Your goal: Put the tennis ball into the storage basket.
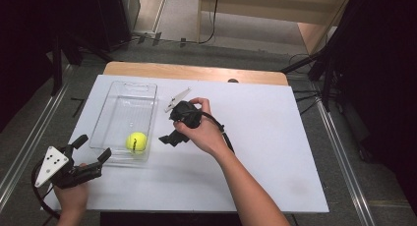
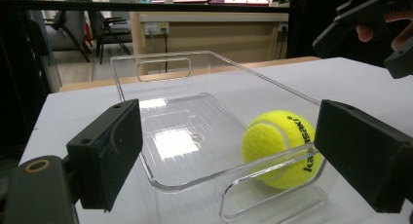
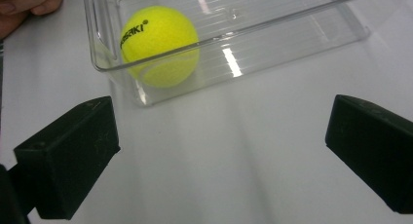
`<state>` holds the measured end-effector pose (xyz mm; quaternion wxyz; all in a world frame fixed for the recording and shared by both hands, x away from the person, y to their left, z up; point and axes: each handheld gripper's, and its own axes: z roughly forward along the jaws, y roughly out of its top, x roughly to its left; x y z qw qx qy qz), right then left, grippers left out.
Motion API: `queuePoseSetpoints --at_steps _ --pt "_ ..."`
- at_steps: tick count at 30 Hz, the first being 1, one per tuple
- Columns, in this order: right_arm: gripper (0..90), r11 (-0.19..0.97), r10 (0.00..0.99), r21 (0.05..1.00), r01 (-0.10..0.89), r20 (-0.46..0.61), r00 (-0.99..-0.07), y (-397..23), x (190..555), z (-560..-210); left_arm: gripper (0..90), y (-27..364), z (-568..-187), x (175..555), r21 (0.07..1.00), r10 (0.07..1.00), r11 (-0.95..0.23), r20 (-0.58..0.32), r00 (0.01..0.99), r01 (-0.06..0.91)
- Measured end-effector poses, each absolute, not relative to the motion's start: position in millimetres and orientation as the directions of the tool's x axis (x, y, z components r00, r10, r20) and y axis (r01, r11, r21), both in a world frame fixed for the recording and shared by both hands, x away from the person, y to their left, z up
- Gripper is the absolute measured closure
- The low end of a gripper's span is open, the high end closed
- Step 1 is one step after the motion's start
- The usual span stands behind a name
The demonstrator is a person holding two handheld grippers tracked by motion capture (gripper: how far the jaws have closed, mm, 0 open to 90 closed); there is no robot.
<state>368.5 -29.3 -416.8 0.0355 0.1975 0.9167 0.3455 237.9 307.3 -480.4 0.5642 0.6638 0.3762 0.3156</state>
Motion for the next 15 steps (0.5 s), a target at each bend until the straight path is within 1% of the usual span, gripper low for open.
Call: queuePoseSetpoints --at_steps 15 --pt "0.0 0.627 0.447 0.679 0.381 0.087 -0.89 -65 362 -423 11.1 307 -480 238 0.986 0.855 -0.081 -0.006 0.519 0.144"
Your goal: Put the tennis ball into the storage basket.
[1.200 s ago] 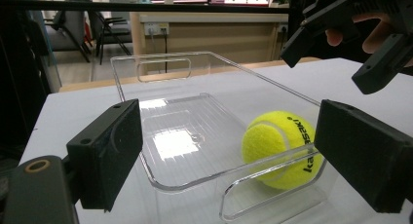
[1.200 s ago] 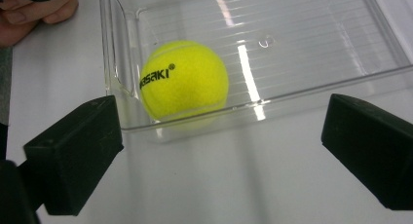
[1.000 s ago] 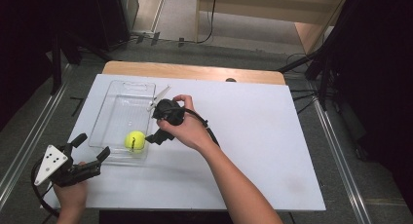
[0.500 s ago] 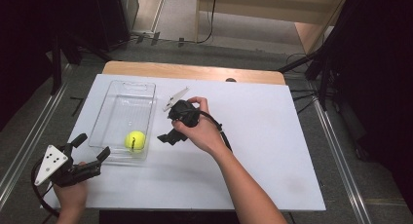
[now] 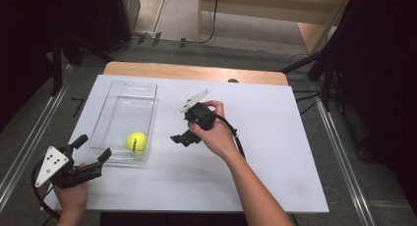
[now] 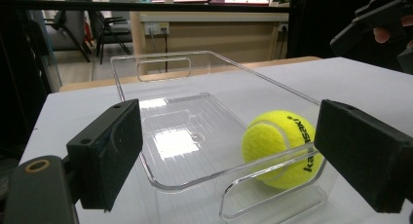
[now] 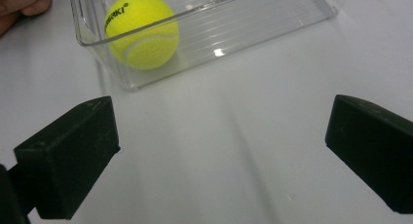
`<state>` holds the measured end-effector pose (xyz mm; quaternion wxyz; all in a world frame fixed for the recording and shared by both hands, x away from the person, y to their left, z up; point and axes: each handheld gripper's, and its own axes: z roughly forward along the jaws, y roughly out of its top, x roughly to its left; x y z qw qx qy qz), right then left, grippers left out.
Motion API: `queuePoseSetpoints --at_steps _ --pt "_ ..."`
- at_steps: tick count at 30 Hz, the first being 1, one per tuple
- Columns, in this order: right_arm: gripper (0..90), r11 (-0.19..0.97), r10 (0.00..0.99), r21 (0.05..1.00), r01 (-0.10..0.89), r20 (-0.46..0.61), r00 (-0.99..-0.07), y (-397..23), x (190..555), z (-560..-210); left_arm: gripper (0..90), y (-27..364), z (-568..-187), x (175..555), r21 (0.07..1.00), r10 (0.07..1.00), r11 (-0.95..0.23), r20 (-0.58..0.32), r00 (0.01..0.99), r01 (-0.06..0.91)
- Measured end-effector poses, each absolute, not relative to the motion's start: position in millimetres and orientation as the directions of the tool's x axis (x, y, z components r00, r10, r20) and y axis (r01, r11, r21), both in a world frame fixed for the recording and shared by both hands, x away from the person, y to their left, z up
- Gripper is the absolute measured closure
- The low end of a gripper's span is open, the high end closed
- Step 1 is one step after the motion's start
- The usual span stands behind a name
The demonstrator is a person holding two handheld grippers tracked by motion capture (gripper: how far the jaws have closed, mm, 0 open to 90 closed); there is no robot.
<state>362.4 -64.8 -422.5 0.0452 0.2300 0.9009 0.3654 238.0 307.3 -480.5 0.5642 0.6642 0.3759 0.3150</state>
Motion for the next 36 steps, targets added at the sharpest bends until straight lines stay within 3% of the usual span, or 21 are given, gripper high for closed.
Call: queuePoseSetpoints --at_steps 36 --pt "0.0 0.52 0.545 0.726 0.451 0.124 -0.829 -136 336 -447 11.1 306 -481 238 0.986 0.853 -0.085 -0.004 0.522 0.145"
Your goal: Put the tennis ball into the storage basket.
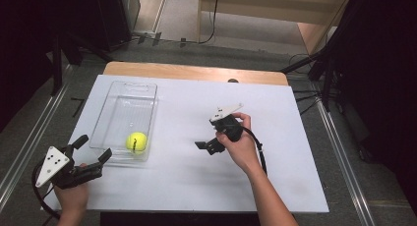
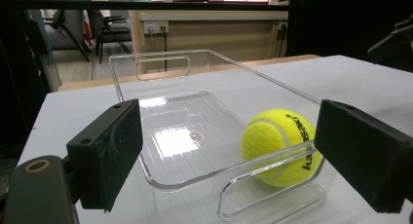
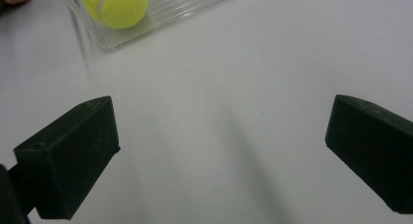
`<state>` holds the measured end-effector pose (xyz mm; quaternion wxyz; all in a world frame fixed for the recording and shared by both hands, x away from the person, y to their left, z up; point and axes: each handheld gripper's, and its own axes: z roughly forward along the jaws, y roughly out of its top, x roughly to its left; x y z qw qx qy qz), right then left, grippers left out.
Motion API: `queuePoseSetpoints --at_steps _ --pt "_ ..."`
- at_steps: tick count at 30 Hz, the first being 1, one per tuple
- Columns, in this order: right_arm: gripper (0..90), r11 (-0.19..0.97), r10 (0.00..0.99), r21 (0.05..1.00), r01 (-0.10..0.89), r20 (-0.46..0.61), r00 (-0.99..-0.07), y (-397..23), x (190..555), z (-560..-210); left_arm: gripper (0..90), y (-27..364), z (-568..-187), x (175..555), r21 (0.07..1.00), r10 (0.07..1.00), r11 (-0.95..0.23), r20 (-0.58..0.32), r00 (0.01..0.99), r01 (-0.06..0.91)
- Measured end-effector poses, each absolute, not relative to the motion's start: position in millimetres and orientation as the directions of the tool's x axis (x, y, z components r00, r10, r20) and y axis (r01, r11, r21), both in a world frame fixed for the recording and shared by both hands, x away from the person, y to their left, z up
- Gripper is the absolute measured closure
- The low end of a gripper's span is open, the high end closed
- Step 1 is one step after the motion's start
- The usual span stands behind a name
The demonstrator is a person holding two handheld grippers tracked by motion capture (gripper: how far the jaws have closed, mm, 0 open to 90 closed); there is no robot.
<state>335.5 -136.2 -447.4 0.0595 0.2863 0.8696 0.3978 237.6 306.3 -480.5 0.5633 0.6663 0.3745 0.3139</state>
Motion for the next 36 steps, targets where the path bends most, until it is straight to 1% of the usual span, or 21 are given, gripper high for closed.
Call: queuePoseSetpoints --at_steps 17,26,36 --pt "0.0 0.471 0.58 0.756 0.455 0.123 -0.805 -167 321 -462 11.1 306 -481 238 0.986 0.852 -0.086 -0.003 0.523 0.146" --pt "0.0 0.426 0.601 0.787 0.446 0.122 -0.79 -187 310 -468 11.0 305 -481 237 0.985 0.854 -0.084 -0.005 0.52 0.148" --pt "0.0 0.356 0.639 0.81 0.465 0.152 -0.754 -212 294 -479 11.1 306 -481 237 0.985 0.853 -0.094 0.004 0.521 0.147"
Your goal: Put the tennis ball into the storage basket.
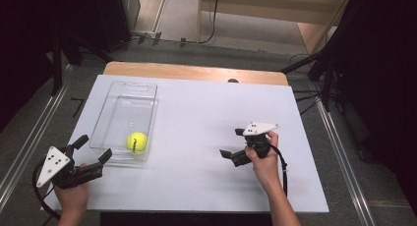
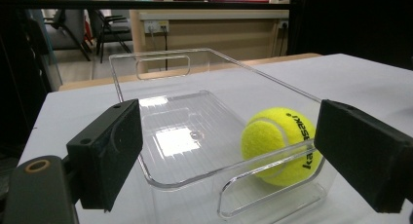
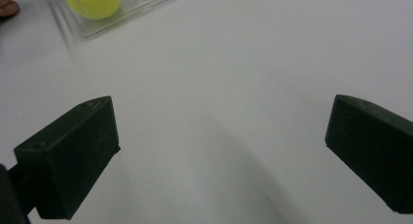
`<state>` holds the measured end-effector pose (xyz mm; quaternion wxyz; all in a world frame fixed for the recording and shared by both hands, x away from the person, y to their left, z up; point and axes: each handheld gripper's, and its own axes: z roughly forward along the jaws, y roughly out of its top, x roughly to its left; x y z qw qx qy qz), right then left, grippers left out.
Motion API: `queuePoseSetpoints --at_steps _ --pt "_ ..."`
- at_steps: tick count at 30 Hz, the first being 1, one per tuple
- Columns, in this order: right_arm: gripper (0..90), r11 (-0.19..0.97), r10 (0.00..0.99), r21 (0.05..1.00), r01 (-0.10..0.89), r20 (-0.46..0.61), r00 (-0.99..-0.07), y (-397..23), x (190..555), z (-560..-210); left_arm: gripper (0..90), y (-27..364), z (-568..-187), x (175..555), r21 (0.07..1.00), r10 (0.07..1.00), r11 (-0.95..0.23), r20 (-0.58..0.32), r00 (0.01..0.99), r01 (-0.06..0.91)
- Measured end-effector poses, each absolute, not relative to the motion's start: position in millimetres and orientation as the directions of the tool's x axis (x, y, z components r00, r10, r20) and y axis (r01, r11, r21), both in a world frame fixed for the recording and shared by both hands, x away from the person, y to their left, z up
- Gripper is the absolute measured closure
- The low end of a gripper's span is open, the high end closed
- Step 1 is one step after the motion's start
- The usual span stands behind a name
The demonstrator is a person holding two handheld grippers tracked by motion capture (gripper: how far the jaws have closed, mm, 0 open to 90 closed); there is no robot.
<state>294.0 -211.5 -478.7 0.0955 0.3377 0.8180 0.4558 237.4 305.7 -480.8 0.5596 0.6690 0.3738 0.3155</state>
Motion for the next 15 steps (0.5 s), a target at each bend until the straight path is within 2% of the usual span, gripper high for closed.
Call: queuePoseSetpoints --at_steps 15 --pt "0.0 0.271 0.691 0.838 0.474 0.173 -0.702 -249 270 -486 11.1 305 -481 237 0.984 0.855 -0.098 0.007 0.519 0.147"
